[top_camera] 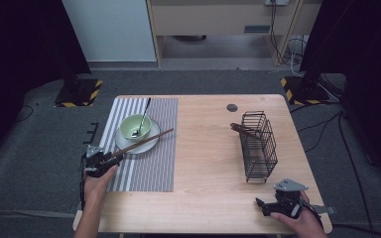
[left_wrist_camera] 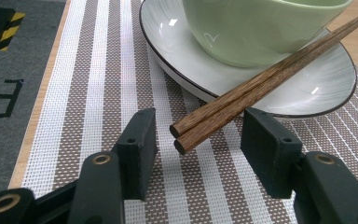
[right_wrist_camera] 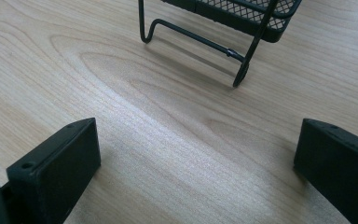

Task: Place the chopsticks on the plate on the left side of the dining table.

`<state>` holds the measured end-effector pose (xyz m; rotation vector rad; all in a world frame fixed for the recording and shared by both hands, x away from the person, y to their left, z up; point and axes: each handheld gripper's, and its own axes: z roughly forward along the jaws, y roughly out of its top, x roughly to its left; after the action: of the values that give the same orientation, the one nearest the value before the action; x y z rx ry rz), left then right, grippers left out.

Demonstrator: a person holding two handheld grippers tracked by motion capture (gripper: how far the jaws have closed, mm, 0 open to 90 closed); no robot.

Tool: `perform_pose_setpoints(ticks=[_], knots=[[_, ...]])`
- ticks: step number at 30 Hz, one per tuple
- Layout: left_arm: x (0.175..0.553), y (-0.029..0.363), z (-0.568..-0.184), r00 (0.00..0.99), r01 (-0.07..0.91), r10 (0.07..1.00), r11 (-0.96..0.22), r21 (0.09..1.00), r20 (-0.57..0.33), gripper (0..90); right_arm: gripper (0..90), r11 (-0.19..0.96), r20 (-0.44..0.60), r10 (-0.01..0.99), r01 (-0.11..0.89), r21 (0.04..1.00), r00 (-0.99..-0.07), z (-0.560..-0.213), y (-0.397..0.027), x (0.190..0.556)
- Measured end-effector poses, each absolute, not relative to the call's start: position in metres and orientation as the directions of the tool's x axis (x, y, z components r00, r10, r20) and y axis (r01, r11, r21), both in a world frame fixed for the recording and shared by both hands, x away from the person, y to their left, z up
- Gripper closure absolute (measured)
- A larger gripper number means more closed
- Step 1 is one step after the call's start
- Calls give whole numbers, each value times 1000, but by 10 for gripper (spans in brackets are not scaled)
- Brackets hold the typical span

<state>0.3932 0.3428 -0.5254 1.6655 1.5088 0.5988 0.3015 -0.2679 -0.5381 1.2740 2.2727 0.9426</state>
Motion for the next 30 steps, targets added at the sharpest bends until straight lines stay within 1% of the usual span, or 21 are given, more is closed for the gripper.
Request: perform_pose_setpoints(ticks=[2, 24, 30], knots=[[393, 343, -524, 182, 595, 972, 10, 804, -147, 452, 4, 368, 5, 852, 605, 706, -524, -538, -268, 302], [406, 352, -521, 160, 597, 979, 3, 802, -123, 454, 5, 368, 5, 852, 606, 706, -523, -538, -268, 301], [408, 353, -523, 154, 594, 981, 5, 804, -119, 466, 4, 368, 5, 852, 606, 706, -523, -538, -268, 301]])
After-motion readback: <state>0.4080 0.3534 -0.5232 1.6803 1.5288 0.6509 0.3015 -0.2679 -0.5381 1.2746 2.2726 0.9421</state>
